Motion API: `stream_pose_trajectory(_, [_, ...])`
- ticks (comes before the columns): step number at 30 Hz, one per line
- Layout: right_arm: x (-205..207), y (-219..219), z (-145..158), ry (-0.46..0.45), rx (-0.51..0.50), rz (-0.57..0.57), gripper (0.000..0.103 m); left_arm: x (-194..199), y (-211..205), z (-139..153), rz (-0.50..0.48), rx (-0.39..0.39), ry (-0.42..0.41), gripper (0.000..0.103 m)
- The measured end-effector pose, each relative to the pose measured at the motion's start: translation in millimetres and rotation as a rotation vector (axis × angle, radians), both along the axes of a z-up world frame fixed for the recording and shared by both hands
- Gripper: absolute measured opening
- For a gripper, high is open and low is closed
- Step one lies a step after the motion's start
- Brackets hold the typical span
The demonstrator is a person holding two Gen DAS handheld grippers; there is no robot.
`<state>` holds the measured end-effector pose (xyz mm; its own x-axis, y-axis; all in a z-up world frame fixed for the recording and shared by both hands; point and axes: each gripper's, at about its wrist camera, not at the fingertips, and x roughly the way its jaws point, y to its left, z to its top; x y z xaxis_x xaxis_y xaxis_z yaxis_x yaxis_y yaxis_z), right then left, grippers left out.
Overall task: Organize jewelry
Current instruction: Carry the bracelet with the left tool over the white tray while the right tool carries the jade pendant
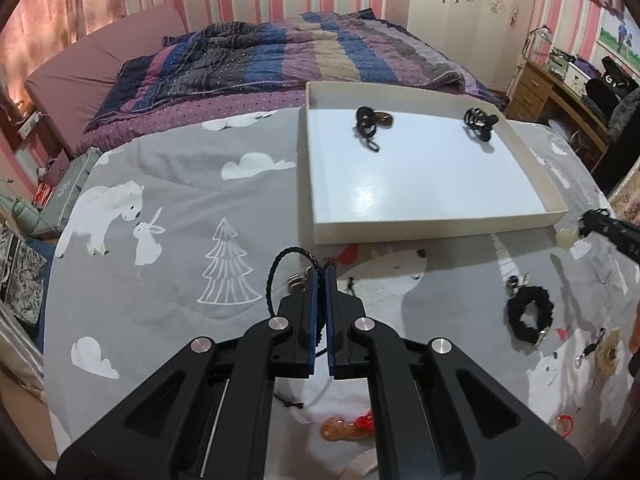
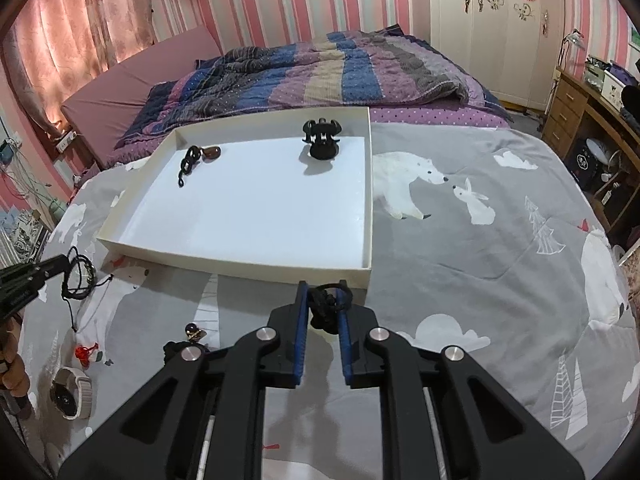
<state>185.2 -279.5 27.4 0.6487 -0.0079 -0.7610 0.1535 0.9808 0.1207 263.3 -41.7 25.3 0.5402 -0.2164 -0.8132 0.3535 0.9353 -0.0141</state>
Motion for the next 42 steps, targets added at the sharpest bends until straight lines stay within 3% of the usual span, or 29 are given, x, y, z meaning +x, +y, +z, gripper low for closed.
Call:
stream_pose_trajectory(4, [-3.3, -1.3, 4.6, -0.003, 0.014, -0.003, 0.014, 0.3, 4.2, 3.3, 0.010, -0.025, 0.004, 0.001])
stream_pose_trajectory(16, [-23.8, -0.6, 49.7, -0.049, 0.050, 0.021, 0.014, -22.0, -9.2, 56.5, -0.047, -0.087, -0.061, 0.001])
stream_pose_trajectory(22, [-9.4, 3.7, 76.1, -0.056, 0.021, 0.020, 0.014, -18.6, -30.7, 81.4, -0.073, -0.096, -0.071, 0.001])
stream_pose_trajectory(26, [25.4, 6.4, 88.2, -0.055, -0.005, 0.023, 0.014, 6.9, -47.4, 94.4, -0.077, -0.116, -0.062, 0.001])
stream_pose_trajectory(31, [94.2, 5.2, 82.2, -0.016, 0.031, 0.034, 0.014, 56.6, -73.2, 97.1, -0.057, -0.098, -0.051, 0.001])
stream_pose_trajectory(36, [151.2, 11.3, 55.0, 0.038, 0.038, 0.051, 0.014, 107.6, -93.7, 80.0, -0.059, -0.091, -0.025, 0.001])
stream_pose_trajectory(42, [200.9, 28.2, 16.8, 0.087, 0.017, 0.092, 0.014, 159.1, -103.6, 36.1, -0.022, -0.061, 0.005, 0.001])
